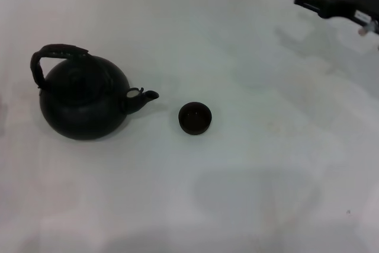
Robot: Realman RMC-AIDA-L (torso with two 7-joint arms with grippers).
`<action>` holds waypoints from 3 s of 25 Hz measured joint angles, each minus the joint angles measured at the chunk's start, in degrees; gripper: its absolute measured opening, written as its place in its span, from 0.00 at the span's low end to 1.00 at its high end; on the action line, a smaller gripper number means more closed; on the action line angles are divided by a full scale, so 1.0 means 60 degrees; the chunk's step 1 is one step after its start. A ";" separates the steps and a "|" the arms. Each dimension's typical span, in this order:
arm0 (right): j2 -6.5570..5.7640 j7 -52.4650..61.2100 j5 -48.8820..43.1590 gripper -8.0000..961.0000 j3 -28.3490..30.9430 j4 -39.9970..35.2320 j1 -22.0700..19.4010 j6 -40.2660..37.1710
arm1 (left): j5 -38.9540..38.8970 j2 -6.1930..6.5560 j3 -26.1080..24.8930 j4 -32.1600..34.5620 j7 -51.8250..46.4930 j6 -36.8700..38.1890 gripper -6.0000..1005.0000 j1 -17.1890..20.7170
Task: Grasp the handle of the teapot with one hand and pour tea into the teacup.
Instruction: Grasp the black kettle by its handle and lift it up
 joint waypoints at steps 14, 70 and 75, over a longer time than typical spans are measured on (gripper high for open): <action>0.0090 -0.4991 0.6094 0.87 -0.0696 0.4075 0.0261 0.0335 | 0.1025 0.0000 0.0114 -0.0002 0.0009 0.0009 0.80 -0.0054; 0.0037 -0.4612 0.6076 0.86 -0.0570 0.4175 0.0400 -0.0025 | 0.1743 -0.0074 0.1480 0.0000 0.0036 -0.0006 0.62 -0.0686; 0.0037 -0.4612 0.6076 0.86 -0.0565 0.4155 0.0408 -0.0025 | 0.1741 -0.0077 0.1480 -0.0043 -0.0015 -0.0066 0.62 -0.0663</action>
